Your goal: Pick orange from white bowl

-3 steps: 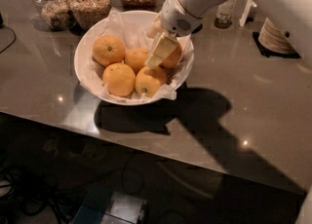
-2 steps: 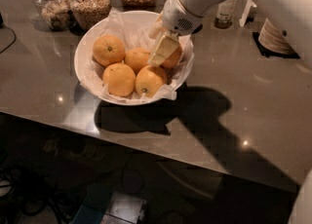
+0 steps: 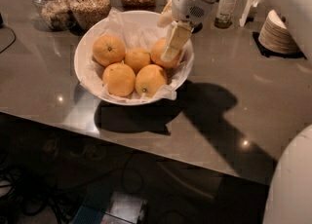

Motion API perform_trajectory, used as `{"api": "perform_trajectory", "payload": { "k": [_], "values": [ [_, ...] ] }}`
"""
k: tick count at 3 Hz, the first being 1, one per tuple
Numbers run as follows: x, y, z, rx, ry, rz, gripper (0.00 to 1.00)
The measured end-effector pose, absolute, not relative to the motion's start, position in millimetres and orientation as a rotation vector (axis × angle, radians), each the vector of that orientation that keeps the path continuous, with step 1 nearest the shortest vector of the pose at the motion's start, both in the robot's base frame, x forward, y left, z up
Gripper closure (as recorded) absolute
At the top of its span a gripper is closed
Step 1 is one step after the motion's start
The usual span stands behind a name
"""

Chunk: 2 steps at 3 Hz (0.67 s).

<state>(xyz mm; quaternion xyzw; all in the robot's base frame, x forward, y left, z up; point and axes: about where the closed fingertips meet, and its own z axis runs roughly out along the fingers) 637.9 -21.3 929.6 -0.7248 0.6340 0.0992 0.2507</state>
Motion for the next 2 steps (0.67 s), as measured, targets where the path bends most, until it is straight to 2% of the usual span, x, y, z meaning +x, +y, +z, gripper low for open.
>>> {"api": "perform_trajectory", "payload": {
  "k": [2],
  "values": [
    [617, -24, 913, -2.064, 1.684, 0.412, 0.27]
  ]
}}
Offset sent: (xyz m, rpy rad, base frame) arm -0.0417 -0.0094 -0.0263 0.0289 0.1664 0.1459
